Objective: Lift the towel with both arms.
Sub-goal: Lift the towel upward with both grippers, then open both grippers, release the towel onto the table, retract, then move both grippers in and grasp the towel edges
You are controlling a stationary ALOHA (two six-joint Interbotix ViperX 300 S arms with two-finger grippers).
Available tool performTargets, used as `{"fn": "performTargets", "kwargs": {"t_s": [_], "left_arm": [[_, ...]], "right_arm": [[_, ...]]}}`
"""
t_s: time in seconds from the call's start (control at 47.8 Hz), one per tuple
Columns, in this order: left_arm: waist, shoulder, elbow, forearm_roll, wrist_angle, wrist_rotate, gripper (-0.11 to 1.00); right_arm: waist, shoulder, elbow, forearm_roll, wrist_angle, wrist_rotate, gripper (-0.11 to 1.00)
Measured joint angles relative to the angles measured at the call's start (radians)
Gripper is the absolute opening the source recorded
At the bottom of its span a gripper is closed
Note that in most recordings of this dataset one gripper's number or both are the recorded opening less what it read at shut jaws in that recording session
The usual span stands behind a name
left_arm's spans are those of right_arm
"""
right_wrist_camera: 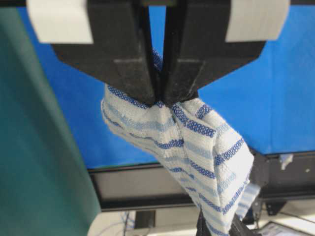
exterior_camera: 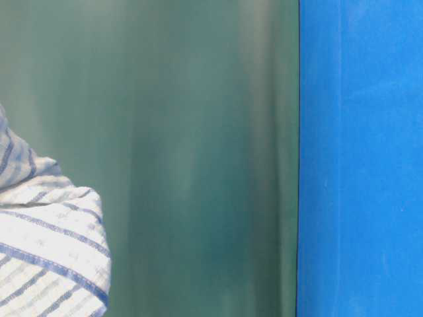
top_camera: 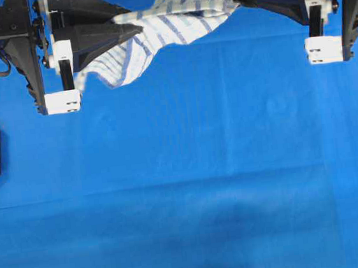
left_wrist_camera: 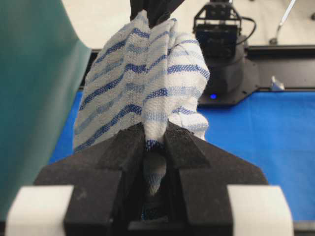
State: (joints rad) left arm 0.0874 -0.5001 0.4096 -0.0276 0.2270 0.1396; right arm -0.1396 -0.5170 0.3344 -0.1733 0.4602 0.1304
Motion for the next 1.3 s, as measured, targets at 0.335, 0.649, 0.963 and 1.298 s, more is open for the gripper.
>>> {"fn": "performTargets", "kwargs": {"t_s": [0.335, 0.649, 0.963, 1.298], "left_arm": [[0.003, -0.003, 0.000, 0.000, 0.018, 0.005, 0.26], [0.003, -0.011, 0.017, -0.002, 0.020, -0.014, 0.92], [-0.003, -0.014, 0.107, 0.000, -0.005, -0.020, 0.91], [-0.037, 0.118, 0.261, -0.002, -0.253, -0.023, 0.91]], "right_arm": [[0.014, 0.021, 0.000, 0.002, -0.003, -0.081, 0.06], [0.012, 0.057, 0.000, 0.000, 0.017, -0.081, 0.65], [0.012, 0.058, 0.057, 0.002, 0.035, -0.058, 0.65], [0.012, 0.089, 0.244, 0.002, -0.037, -0.006, 0.65]]}}
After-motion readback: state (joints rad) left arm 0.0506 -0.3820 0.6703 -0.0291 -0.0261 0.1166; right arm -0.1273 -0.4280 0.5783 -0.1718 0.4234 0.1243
